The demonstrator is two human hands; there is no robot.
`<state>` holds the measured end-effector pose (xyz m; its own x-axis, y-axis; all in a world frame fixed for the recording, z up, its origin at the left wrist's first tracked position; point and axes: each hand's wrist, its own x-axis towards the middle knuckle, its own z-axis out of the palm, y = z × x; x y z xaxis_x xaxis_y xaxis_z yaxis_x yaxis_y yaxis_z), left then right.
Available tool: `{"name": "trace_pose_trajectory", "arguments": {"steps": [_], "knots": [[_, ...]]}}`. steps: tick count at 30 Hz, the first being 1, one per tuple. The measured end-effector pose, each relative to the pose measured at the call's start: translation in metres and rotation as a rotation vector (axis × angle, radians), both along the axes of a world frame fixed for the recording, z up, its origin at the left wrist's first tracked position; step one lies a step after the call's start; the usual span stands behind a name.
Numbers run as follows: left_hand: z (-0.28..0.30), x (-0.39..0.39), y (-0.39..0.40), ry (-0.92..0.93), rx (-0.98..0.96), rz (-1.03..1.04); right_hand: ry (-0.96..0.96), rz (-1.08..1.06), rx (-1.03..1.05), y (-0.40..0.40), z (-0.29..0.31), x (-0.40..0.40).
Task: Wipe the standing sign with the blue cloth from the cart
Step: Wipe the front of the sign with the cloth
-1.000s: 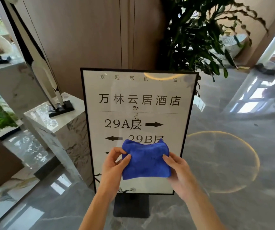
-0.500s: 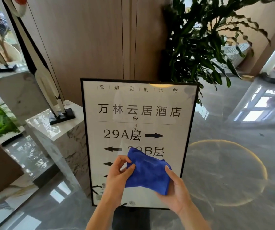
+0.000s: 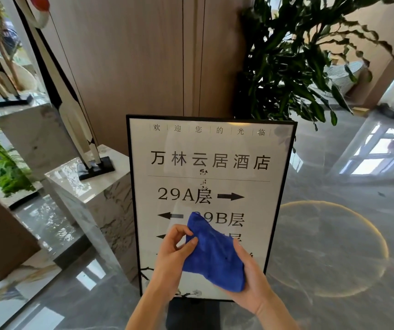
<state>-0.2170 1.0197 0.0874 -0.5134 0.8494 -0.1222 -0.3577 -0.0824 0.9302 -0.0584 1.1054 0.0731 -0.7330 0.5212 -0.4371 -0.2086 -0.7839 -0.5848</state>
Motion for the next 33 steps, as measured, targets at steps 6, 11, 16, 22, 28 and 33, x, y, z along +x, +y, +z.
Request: {"name": "trace_pose_trajectory", "arguments": {"steps": [6,11,16,22,28,33], "knots": [[0.003,-0.002,-0.007,-0.03,0.001,-0.005,-0.003,-0.087,0.053,-0.006,0.003,-0.002],[0.003,-0.007,-0.006,-0.025,-0.001,-0.038,0.003,-0.109,0.11,-0.005,0.017,0.003],[0.006,-0.017,-0.001,0.057,0.037,-0.085,0.017,-0.149,0.217,0.0,0.039,0.007],[0.023,-0.059,0.002,0.404,0.08,0.114,0.027,-0.36,0.301,0.018,0.061,0.016],[0.023,-0.121,0.015,0.697,0.084,0.38,-0.063,-0.565,0.41,0.043,0.086,0.03],[0.017,-0.161,0.027,0.655,0.02,0.363,-0.273,-0.768,0.592,0.065,0.09,0.027]]}}
